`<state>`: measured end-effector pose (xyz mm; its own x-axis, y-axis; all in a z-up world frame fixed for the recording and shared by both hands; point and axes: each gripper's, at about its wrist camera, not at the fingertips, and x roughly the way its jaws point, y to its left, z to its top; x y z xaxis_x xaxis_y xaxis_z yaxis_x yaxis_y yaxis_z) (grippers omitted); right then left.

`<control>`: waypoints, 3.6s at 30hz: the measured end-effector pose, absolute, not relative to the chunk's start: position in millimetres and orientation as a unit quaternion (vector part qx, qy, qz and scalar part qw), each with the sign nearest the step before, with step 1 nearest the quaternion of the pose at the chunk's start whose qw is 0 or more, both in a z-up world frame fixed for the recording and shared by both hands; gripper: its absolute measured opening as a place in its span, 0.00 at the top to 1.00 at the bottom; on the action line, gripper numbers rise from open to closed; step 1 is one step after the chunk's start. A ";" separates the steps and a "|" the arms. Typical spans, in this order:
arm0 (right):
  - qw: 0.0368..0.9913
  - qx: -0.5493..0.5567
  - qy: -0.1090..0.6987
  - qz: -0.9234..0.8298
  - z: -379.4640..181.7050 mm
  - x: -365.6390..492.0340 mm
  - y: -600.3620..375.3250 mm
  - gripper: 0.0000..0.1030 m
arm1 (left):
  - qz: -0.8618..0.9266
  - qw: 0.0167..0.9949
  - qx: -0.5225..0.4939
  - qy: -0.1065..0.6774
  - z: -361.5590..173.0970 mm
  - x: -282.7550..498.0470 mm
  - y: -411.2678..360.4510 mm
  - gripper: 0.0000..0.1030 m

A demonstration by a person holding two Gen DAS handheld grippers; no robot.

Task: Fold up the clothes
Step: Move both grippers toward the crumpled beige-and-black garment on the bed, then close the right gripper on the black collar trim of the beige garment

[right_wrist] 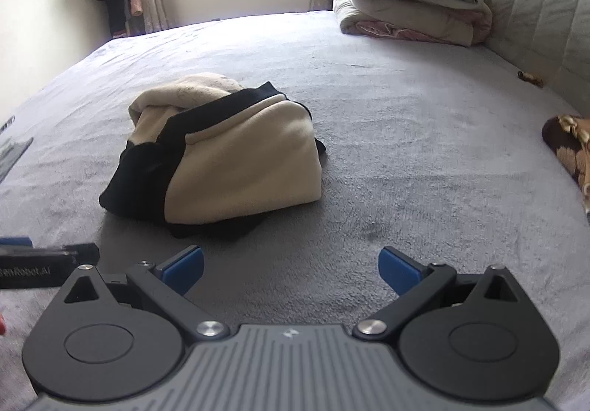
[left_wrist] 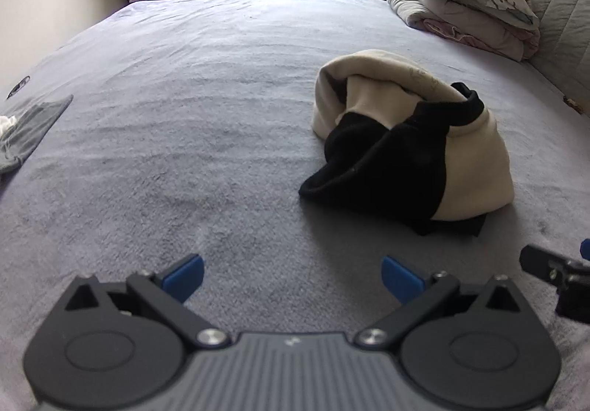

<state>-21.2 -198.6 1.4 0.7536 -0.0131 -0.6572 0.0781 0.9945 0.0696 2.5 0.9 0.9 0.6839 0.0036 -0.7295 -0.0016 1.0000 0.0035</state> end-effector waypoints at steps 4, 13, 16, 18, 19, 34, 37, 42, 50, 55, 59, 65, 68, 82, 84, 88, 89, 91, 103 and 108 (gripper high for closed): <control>0.932 0.072 0.353 -0.022 0.2 -21.8 -202.9 0.00 | 0.005 0.914 -0.009 0.406 2.8 8.0 3.0 0.00; 0.928 0.031 0.372 -0.023 -9.8 -16.2 -191.9 0.00 | -0.020 0.896 -0.014 0.443 -0.9 18.9 13.7 0.00; 0.925 0.029 0.379 -0.026 -11.4 -14.5 -192.2 0.00 | -0.027 0.891 -0.026 0.453 -3.3 19.6 17.3 0.00; 0.923 0.030 0.382 -0.026 -11.9 -14.2 -193.0 0.00 | -0.030 0.890 -0.032 0.453 -4.1 18.7 18.2 0.00; 0.923 0.030 0.382 -0.026 -12.2 -14.2 -193.6 0.00 | -0.032 0.890 -0.033 0.454 -3.8 19.7 17.6 0.00; 0.922 0.038 0.385 -0.027 -10.7 -11.9 -199.4 0.00 | -0.079 0.891 -0.061 0.442 0.6 25.3 20.3 0.00; 0.923 0.042 0.383 -0.022 -8.3 -10.4 -200.5 0.00 | -0.097 0.889 -0.085 0.439 0.1 26.7 25.0 0.00; 0.924 0.059 0.378 -0.003 3.7 -3.2 -203.1 0.00 | -0.113 0.885 -0.104 0.439 0.6 30.2 31.4 0.00; 0.923 0.087 0.375 0.015 27.0 21.7 -197.8 0.00 | -0.130 0.884 -0.108 0.436 4.2 34.8 40.2 0.00; 0.918 0.116 0.378 0.028 39.7 45.2 -185.1 0.00 | -0.152 0.879 -0.116 0.438 5.9 36.2 45.0 0.00; 0.911 0.135 0.389 0.036 45.4 64.8 -173.1 0.00 | -0.148 0.887 -0.092 0.427 10.1 34.2 44.6 0.00; 0.896 0.153 0.417 0.028 42.9 93.6 -157.6 0.00 | -0.137 0.894 -0.069 0.420 16.0 33.1 48.4 0.00; 0.890 0.170 0.422 0.018 38.3 105.1 -153.5 0.00 | -0.130 0.897 -0.065 0.418 18.0 32.9 51.5 0.00; 0.895 0.145 0.421 -0.013 10.3 119.5 -143.7 0.00 | -0.099 0.910 -0.025 0.403 27.2 31.4 59.6 0.00; 0.895 0.133 0.425 -0.010 9.2 120.0 -141.6 0.00 | -0.096 0.911 -0.021 0.401 28.1 31.1 59.7 0.00; 0.895 0.115 0.430 -0.005 7.0 117.8 -139.9 0.00 | -0.094 0.911 -0.018 0.400 29.2 31.4 60.1 0.00; 0.895 0.111 0.431 -0.005 6.3 116.7 -139.6 0.00 | -0.093 0.911 -0.017 0.401 29.3 31.5 60.2 0.00; 0.895 0.104 0.434 -0.007 5.0 114.8 -139.1 0.00 | -0.091 0.911 -0.015 0.403 28.7 31.6 59.6 0.00; 0.888 0.065 0.454 -0.034 -3.1 107.2 -137.9 0.02 | -0.087 0.907 -0.005 0.411 23.8 33.7 58.0 0.00; 0.891 0.046 0.449 -0.040 -2.5 105.8 -133.0 0.06 | -0.081 0.906 -0.007 0.415 21.0 36.3 59.8 0.00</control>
<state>105.8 -133.0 -2.5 0.5932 -0.0298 -0.8045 0.1127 0.9925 0.0464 36.3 59.8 21.0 0.6419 -0.1535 -0.7513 0.1417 0.9866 -0.0805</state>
